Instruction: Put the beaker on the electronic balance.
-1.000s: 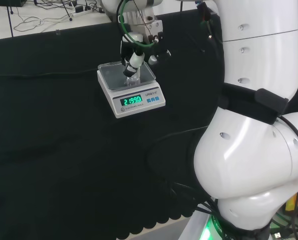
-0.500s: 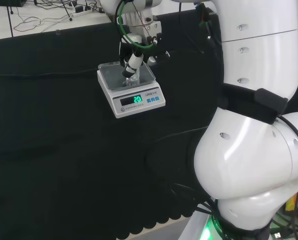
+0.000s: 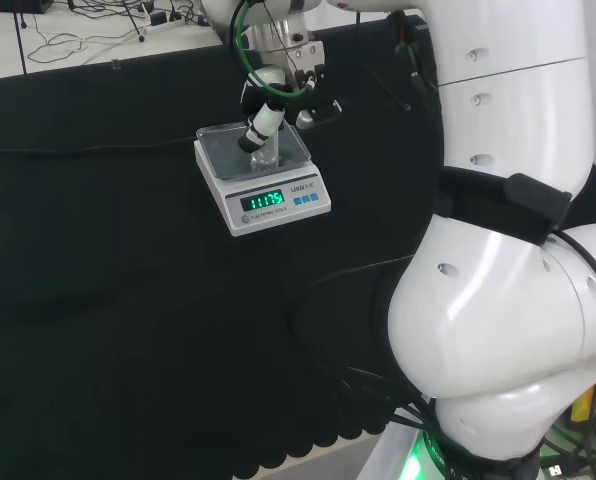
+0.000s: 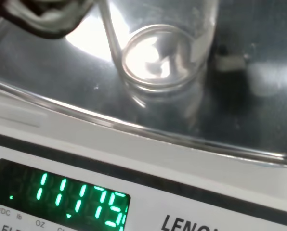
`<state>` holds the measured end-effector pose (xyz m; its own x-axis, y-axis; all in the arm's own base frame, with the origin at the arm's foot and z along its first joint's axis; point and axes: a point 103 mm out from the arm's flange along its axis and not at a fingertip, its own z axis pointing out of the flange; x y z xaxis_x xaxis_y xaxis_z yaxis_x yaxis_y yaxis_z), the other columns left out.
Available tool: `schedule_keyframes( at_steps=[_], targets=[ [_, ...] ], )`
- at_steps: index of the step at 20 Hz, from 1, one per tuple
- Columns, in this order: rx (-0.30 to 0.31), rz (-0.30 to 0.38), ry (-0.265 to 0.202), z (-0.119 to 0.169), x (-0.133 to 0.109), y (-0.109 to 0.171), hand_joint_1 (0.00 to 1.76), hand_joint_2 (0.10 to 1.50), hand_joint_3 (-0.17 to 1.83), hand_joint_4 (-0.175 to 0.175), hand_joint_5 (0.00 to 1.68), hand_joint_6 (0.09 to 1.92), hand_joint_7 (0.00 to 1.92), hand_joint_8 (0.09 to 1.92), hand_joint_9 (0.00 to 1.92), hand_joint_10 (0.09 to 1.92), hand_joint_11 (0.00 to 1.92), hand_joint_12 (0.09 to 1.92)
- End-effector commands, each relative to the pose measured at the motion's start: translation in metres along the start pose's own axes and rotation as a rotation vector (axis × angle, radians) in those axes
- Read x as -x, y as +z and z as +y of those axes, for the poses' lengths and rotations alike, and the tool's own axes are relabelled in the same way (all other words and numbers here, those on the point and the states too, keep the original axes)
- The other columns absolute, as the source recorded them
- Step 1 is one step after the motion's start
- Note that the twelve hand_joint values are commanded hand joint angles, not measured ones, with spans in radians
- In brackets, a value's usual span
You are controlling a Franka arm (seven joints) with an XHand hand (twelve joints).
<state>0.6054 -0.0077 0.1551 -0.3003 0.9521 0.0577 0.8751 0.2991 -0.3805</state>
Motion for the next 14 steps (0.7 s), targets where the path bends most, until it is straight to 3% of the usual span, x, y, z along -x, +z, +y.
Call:
schedule_keyframes(
  at_steps=[1, 3, 9, 12, 14],
  targets=[
    [-0.027, -0.017, 0.021, -0.0008, 0.0020, 0.0020, 0.56, 0.61, 0.29, -0.091, 0.45, 1.14, 0.65, 0.90, 0.93, 0.76, 1.06, 1.13],
    [-0.046, -0.015, 0.027, -0.0002, 0.0019, 0.0027, 0.52, 0.62, 0.26, -0.081, 0.40, 1.09, 0.57, 0.90, 0.80, 0.81, 0.97, 1.19],
    [-0.115, 0.003, 0.035, -0.0017, 0.0025, 0.0003, 0.39, 0.61, 0.13, -0.039, 0.13, 0.65, 0.13, 0.84, 0.14, 0.97, 0.32, 1.46],
    [-0.156, 0.002, 0.049, -0.0037, 0.0045, -0.0009, 0.36, 0.62, 0.08, -0.018, 0.04, 0.35, 0.02, 0.53, 0.02, 0.75, 0.07, 1.52],
    [-0.162, 0.002, 0.050, -0.0066, 0.0061, -0.0035, 0.32, 0.61, 0.05, -0.013, 0.05, 0.20, 0.00, 0.37, 0.00, 0.61, 0.02, 1.51]
  ],
)
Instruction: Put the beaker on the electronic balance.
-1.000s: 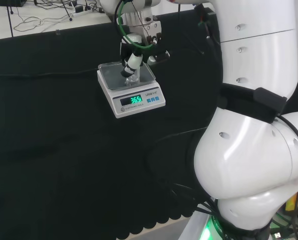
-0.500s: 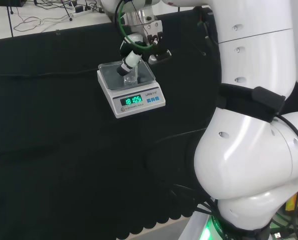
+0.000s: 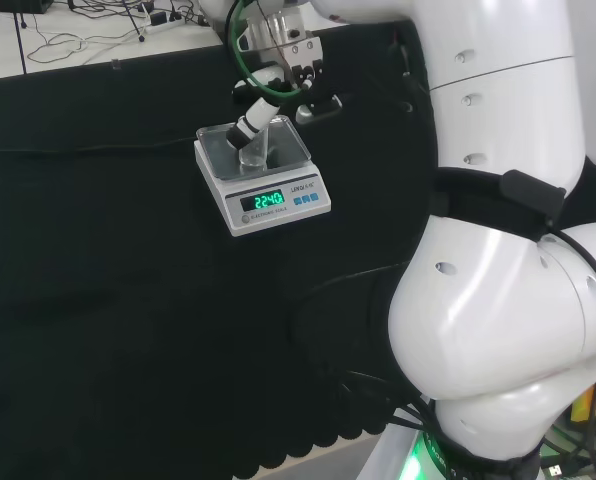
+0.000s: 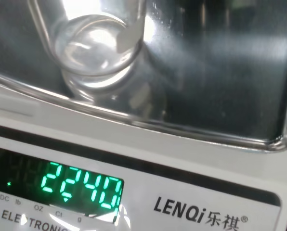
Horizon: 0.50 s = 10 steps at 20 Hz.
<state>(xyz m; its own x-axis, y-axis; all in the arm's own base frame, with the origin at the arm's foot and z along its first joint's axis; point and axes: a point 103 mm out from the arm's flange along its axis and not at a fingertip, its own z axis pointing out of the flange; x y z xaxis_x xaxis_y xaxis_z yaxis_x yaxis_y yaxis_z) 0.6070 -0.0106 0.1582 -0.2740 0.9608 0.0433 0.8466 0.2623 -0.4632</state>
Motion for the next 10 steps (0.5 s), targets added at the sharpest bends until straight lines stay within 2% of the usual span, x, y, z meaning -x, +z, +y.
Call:
schedule_keyframes(
  at_steps=[1, 6, 8, 10],
  targets=[
    [-0.071, -0.002, 0.020, -0.0071, 0.0040, -0.0005, 0.31, 0.61, 0.04, -0.012, 0.06, 0.16, 0.00, 0.33, 0.00, 0.58, 0.01, 1.50],
    [-0.084, -0.025, 0.021, -0.0113, 0.0060, 0.0018, 0.33, 0.63, 0.03, -0.015, 0.12, 0.10, 0.00, 0.34, 0.00, 0.56, 0.00, 1.46],
    [-0.067, -0.028, 0.017, -0.0129, 0.0059, 0.0020, 0.34, 0.63, 0.03, -0.016, 0.13, 0.09, 0.00, 0.36, 0.00, 0.57, 0.00, 1.44],
    [-0.022, -0.025, -0.020, -0.0146, 0.0046, 0.0020, 0.40, 0.66, 0.03, -0.021, 0.19, 0.09, 0.03, 0.49, 0.02, 0.78, 0.00, 1.49]
  ],
)
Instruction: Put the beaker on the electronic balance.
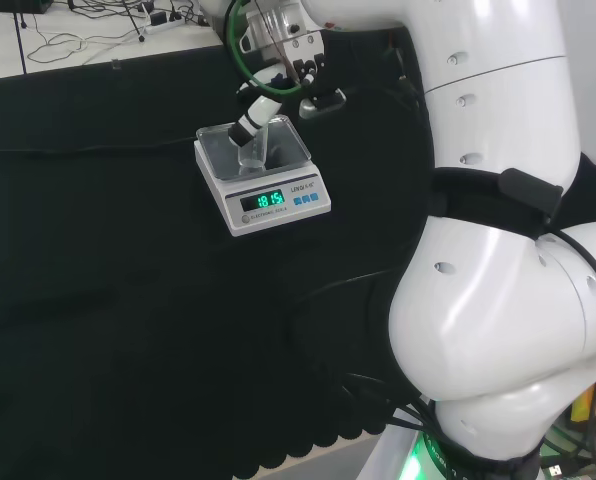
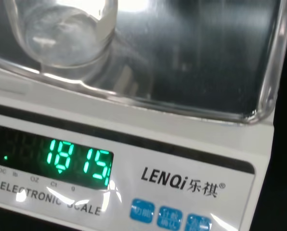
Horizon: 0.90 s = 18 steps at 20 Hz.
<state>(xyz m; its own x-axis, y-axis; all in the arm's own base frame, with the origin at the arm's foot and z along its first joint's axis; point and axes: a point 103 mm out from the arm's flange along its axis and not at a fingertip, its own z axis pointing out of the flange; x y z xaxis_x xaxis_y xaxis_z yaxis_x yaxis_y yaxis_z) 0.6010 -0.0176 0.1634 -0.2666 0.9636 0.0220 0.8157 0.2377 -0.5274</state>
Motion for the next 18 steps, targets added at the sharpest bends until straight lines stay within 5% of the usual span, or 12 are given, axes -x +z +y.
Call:
schedule_keyframes(
  at_steps=[1, 4, 8, 13, 15, 18],
  targets=[
    [0.062, -0.014, -0.049, -0.006, -0.002, 0.005, 0.46, 0.69, 0.04, -0.027, 0.28, 0.14, 0.16, 0.59, 0.19, 0.85, 0.12, 1.48],
    [0.050, -0.015, -0.049, -0.006, -0.004, 0.007, 0.57, 0.73, 0.05, -0.036, 0.42, 0.51, 0.46, 0.75, 0.60, 0.83, 0.43, 1.38],
    [0.046, -0.084, -0.035, -0.008, -0.004, 0.017, 0.54, 0.72, 0.04, -0.039, 0.28, 0.71, 0.30, 0.82, 0.43, 0.91, 0.32, 1.44],
    [0.017, -0.119, -0.016, -0.012, -0.009, 0.023, 0.53, 0.69, 0.02, -0.039, 0.13, 0.52, 0.03, 0.74, 0.07, 0.95, 0.10, 1.50],
    [0.029, -0.108, -0.008, -0.013, -0.008, 0.020, 0.52, 0.68, 0.01, -0.035, 0.08, 0.37, 0.01, 0.51, 0.02, 0.73, 0.03, 1.48],
    [0.062, -0.109, -0.009, -0.017, -0.008, 0.013, 0.50, 0.66, 0.00, -0.018, 0.01, 0.09, 0.00, 0.09, 0.00, 0.15, 0.00, 1.17]
  ],
)
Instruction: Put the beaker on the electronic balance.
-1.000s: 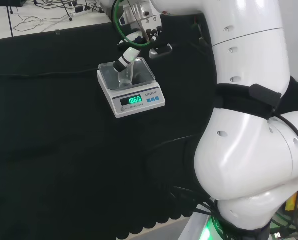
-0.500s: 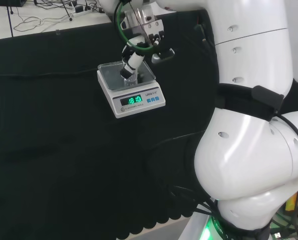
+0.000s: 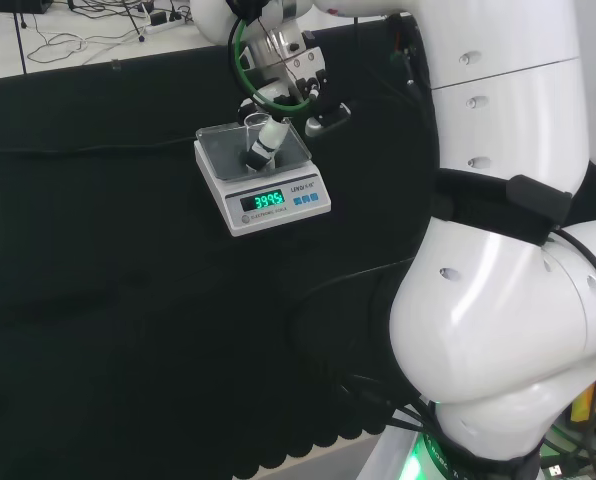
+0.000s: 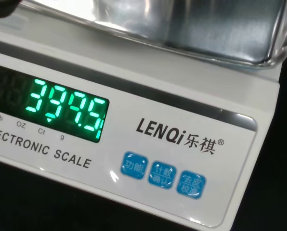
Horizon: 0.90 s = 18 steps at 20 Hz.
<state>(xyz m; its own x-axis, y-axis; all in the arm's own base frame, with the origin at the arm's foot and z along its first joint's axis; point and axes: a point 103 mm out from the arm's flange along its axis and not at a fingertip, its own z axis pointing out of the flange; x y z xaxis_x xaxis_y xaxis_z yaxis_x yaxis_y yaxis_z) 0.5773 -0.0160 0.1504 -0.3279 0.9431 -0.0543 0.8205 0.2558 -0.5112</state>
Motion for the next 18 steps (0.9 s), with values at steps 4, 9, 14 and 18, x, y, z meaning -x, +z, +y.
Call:
schedule_keyframes(
  at_steps=[4, 9, 14, 18],
  targets=[
    [0.072, -0.012, 0.013, -0.011, 0.003, -0.030, 0.48, 0.65, 0.00, -0.006, 0.00, 0.09, 0.00, 0.09, 0.00, 0.09, 0.00, 0.77],
    [0.083, -0.065, 0.003, -0.041, 0.007, -0.054, 0.47, 0.66, 0.00, -0.005, 0.00, 0.09, 0.00, 0.09, 0.00, 0.09, 0.00, 0.67],
    [0.081, -0.138, 0.002, -0.104, 0.028, -0.080, 0.48, 0.71, 0.01, -0.014, 0.12, 0.09, 0.11, 0.10, 0.11, 0.22, 0.00, 1.04],
    [0.097, -0.155, 0.026, -0.156, 0.050, -0.079, 0.54, 0.78, 0.03, -0.030, 0.31, 0.09, 0.23, 0.55, 0.25, 0.83, 0.06, 1.41]
  ],
)
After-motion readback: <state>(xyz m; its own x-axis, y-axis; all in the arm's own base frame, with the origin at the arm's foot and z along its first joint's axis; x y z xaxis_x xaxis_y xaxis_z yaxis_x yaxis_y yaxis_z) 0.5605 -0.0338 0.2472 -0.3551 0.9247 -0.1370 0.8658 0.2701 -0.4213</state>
